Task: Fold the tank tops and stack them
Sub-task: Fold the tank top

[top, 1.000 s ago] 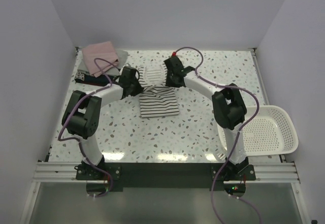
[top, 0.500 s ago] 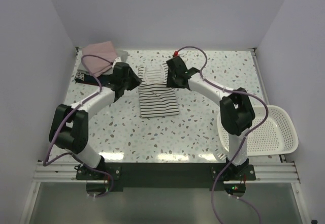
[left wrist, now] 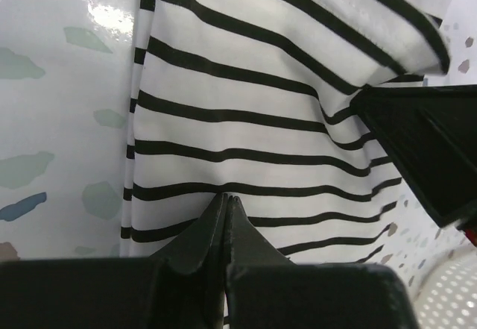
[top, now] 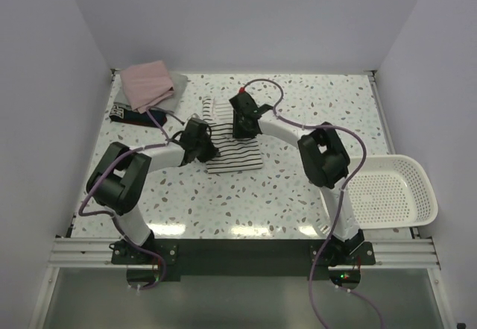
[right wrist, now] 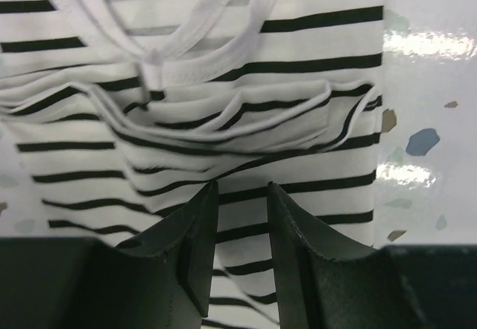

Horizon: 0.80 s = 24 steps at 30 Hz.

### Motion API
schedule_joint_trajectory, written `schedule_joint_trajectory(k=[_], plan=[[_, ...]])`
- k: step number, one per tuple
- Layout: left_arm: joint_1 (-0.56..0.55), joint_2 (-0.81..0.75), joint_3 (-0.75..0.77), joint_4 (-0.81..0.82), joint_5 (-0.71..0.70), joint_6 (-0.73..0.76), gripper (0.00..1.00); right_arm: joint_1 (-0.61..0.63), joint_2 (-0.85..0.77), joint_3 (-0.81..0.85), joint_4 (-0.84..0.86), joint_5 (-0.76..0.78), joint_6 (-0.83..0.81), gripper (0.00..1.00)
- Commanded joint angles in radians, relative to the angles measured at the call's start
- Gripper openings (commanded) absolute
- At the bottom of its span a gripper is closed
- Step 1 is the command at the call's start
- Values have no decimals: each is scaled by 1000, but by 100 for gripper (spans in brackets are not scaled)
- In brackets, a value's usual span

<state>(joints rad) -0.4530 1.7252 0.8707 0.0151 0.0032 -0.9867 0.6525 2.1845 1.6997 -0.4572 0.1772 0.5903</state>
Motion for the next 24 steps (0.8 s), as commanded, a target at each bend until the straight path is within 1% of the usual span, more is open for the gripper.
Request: schedule_joint_trajectory(k=[1,9,12,15,17,23,24], plan=[[0,28,-13,8,-26,-27,0,-42,36,67,-31,44,14,36],[0,50,-50,0,-37,-20,0,-93,52,100,-70,56,17,39],[0,47,-55,-9,-42,-7,0,-103,63,121,-92,58,19,42],[0,33,-70,-14,-48,2,0,-111,101,187,-141,87,5,44],[2,25,-81,-14,-48,6,0,-120,126,239,-179,100,-7,44],[4,13,-95,-14,-40,29,0,-132,187,314,-222,123,-35,42],[7,11,-98,-45,-40,37,0,-136,190,316,-222,137,-37,42]])
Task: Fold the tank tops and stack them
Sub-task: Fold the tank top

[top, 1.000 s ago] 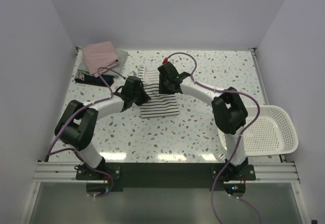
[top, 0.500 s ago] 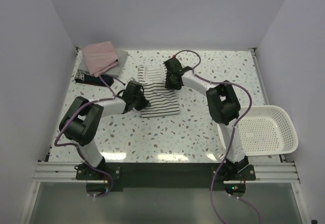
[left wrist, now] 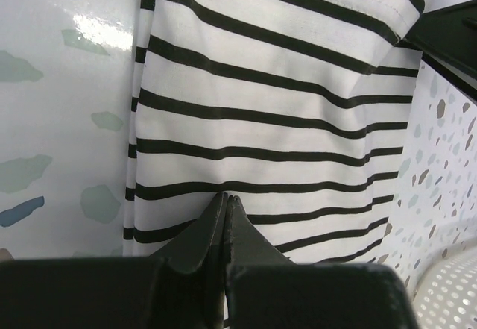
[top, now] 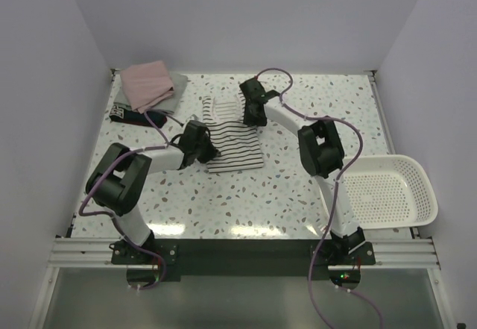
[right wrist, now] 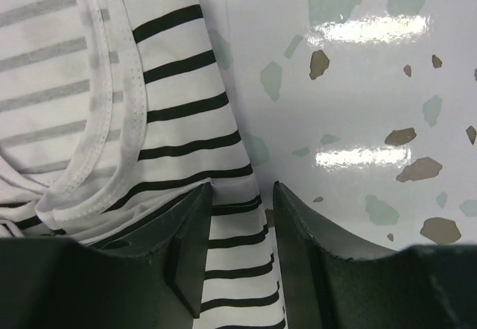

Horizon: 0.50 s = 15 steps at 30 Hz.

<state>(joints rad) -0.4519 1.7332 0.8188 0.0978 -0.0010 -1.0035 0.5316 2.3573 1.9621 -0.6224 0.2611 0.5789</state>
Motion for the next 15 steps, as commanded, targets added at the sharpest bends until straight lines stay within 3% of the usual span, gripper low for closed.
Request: schedule_joint_trajectory(k=[1,8,15], plan=[[9,0,-49,-132,-37,57,0,-18,17,50,-59,59,-24,42],[30,-40,-82,-133,-34,88,0,-48,-90,-75,-13,79,-25,41],[33,-158,-92,-36,25,183,27,-48,-269,-169,-6,23,-50,55]])
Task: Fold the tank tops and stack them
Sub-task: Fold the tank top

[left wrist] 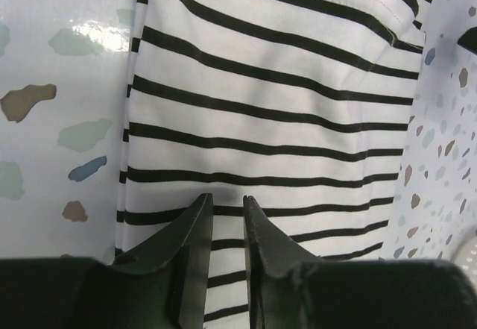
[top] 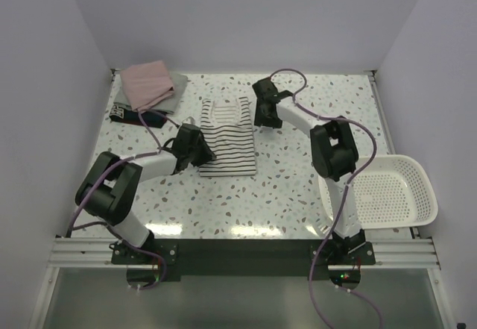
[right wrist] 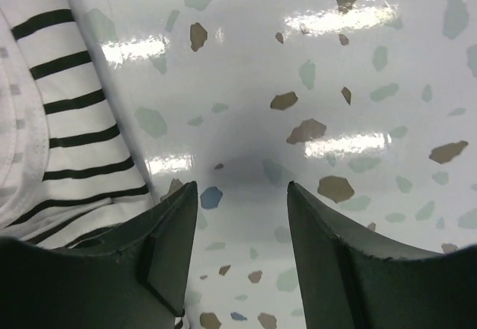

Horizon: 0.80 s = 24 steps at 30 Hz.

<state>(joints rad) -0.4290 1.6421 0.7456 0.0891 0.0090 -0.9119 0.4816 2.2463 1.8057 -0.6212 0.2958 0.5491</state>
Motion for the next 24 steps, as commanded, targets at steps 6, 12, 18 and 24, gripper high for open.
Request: schedule_joint_trajectory(k=[6,12,18,24], plan=[[0,-286,-52,-228,-71,76,41,67,-501,-510,161,-118,76,56],[-2,-462,-247,-238,-54,-16,59,143,-701,-853,323,-190,210,56],[4,-466,-345,-73,46,1,63,175,-703,-931,420,-250,279,58],[22,-455,-396,30,69,-33,58,175,-697,-965,477,-268,327,59]])
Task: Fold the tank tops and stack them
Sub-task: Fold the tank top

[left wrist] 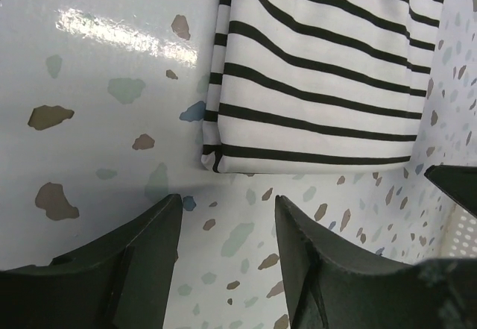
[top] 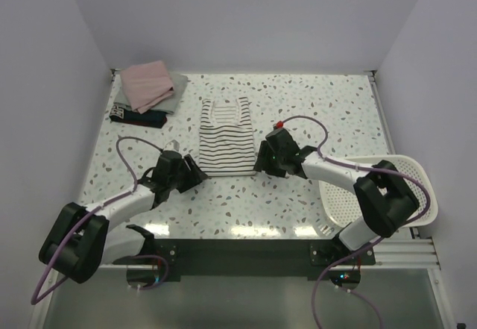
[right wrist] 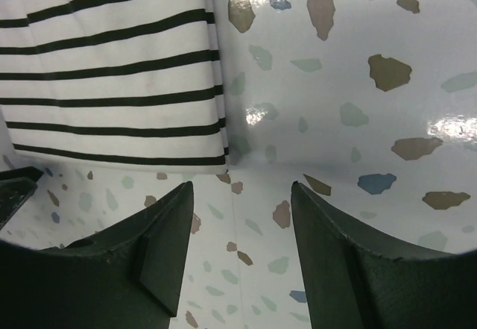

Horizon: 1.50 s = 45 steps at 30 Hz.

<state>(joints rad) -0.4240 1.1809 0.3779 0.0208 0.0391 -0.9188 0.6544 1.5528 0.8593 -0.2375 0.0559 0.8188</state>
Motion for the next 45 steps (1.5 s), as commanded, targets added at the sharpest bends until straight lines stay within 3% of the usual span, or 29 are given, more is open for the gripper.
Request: schedule_joint_trajectory(k=[1,8,14,22,28,31,32,33,36,41,45], plan=[[21,11,-36,125,42,-31,57,2,-5,-26,105,-30,66,59],[63,55,-92,200,33,-124,49,2,47,-43,164,-39,143,58],[73,108,-94,177,7,-170,48,2,59,-91,211,-19,224,54],[74,149,-91,166,-18,-167,45,2,102,-109,264,-28,279,45],[74,203,-89,185,-21,-149,34,11,125,-105,262,-21,276,40],[71,221,-85,195,-16,-127,19,17,131,-89,239,5,255,25],[73,220,-86,196,-12,-118,11,20,132,-83,241,10,246,13],[73,217,-91,197,-1,-112,8,25,132,-77,210,25,224,9],[59,177,-114,176,25,-101,0,40,119,-62,158,39,172,1],[-69,-35,-146,13,-24,-129,0,97,-18,-135,72,102,109,0],[-168,-255,-204,-204,-38,-196,0,238,-191,-218,-14,160,114,0]])
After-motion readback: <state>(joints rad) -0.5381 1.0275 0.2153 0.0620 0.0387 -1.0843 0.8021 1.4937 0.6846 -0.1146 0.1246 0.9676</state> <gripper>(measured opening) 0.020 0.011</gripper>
